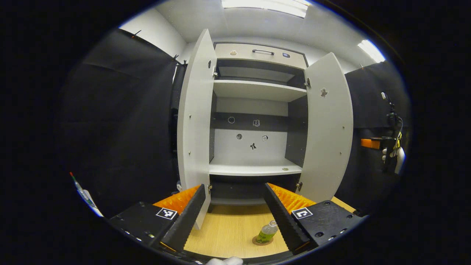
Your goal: Grasp the bottle in the cabinet with the left hand and place it on the coaster, then close the right door with the right hand and the left door with the left hand.
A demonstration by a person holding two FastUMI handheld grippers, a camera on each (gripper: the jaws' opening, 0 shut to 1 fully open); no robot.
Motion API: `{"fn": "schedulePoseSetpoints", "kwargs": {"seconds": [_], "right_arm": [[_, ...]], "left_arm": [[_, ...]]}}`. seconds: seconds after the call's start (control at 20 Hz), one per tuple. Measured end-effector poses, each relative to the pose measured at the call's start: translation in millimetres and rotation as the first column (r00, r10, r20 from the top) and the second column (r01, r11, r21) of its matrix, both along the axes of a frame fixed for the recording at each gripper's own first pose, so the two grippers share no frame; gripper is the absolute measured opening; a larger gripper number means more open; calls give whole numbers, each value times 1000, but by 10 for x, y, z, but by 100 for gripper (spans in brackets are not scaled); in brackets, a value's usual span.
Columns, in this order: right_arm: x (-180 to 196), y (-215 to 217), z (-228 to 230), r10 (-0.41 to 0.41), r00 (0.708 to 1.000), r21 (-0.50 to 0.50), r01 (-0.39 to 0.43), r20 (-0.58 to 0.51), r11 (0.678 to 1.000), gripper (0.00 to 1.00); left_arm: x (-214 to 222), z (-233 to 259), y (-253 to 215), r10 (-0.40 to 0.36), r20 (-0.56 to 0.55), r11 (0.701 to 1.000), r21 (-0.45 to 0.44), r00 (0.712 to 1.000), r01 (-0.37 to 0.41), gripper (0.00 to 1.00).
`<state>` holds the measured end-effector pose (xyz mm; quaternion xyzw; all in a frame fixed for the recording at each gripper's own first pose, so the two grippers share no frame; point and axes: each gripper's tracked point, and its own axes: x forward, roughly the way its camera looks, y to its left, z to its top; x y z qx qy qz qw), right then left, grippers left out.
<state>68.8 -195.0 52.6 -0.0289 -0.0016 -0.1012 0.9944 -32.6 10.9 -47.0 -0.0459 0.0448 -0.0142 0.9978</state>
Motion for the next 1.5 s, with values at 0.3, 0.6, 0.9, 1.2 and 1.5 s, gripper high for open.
{"fn": "schedulePoseSetpoints", "kwargs": {"seconds": [0.3, 0.6, 0.9, 1.2, 1.5], "right_arm": [[454, 277, 63, 187, 982, 40, -186, -25, 982, 82], [528, 483, 46, 282, 959, 21, -281, -44, 960, 80], [517, 741, 21, 343, 938, 40, -341, -51, 939, 80], [602, 1236, -9, 402, 914, 30, -401, -58, 915, 80], [720, 1649, -11, 438, 897, -15, -440, -65, 898, 80]], "left_arm": [[78, 124, -179, 56, 2, 998, 10, 998, -56, 97], [135, 205, -385, 105, 9, 994, 11, 994, -105, 97], [157, 238, -451, 141, 3, 990, 20, 990, -141, 97], [156, 234, -477, 145, 8, 989, 39, 989, -145, 97], [69, 219, -356, 144, 8, 989, 44, 989, -145, 97]]}}
